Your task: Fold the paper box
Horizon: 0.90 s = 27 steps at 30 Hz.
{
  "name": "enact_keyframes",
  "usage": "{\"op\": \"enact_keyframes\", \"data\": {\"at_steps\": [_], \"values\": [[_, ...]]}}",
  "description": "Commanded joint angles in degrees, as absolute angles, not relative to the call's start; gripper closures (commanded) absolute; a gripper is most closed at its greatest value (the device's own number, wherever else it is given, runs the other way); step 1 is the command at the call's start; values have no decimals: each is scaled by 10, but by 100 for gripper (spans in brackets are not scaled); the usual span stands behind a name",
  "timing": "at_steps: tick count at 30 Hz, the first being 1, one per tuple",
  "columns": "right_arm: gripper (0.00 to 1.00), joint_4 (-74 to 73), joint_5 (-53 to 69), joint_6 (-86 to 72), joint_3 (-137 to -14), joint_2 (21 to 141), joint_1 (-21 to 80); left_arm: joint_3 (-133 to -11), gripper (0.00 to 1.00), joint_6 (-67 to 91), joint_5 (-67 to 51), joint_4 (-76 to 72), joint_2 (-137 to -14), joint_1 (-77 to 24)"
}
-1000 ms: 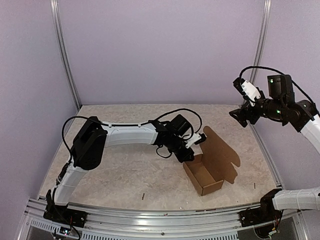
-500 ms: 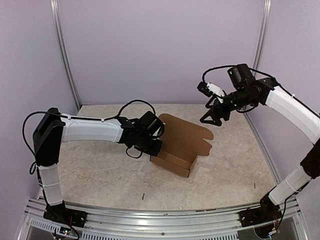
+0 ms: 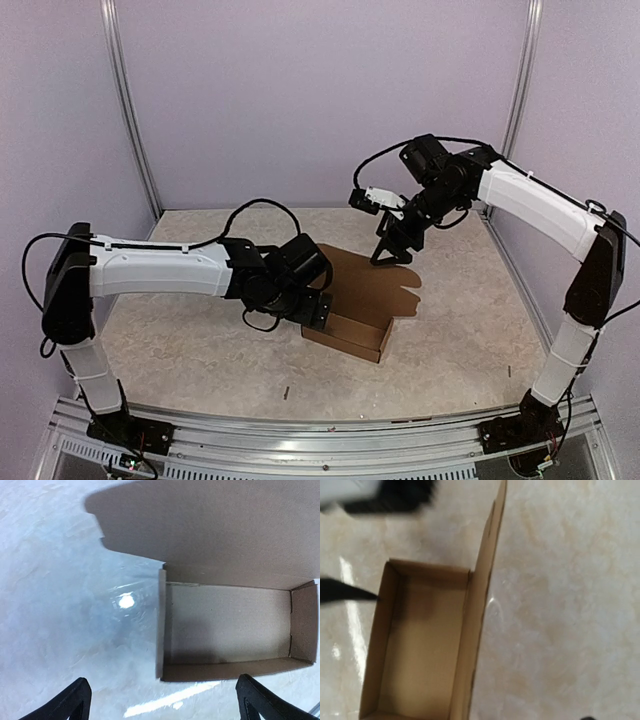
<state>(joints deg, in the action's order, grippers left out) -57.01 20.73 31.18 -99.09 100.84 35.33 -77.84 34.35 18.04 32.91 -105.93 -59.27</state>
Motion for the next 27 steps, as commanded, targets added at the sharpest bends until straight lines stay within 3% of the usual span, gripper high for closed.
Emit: {"op": "enact_keyframes", "data": {"at_steps": [1, 2, 5, 10, 14, 18, 22, 25, 27], "values": [[10, -615, 210, 330, -1029, 986, 358, -825, 1, 402, 265, 534, -958, -595], [2, -614, 207, 333, -1025, 983, 362, -822, 1, 405, 277, 564, -943, -592], [0, -596, 181, 334, -1005, 986, 377, -802, 1, 364, 320, 581, -895, -595], [2, -590, 162, 333, -1018, 1030, 382, -713, 1, 293, 320, 387, -800, -585], [29, -616, 160, 334, -1060, 1074, 382, -623, 1, 223, 298, 195, -717, -570], [60, -648, 165, 352, -1095, 1102, 383, -516, 1, 198, 434, 42, -638, -560], [69, -662, 163, 362, -1093, 1109, 386, -549, 1, 305, 368, 175, -631, -468], [84, -669, 163, 367, -1092, 1118, 387, -537, 1, 215, 267, 130, -634, -438], [93, -675, 168, 374, -1095, 1122, 387, -515, 1, 162, 266, 59, -635, -445]]}}
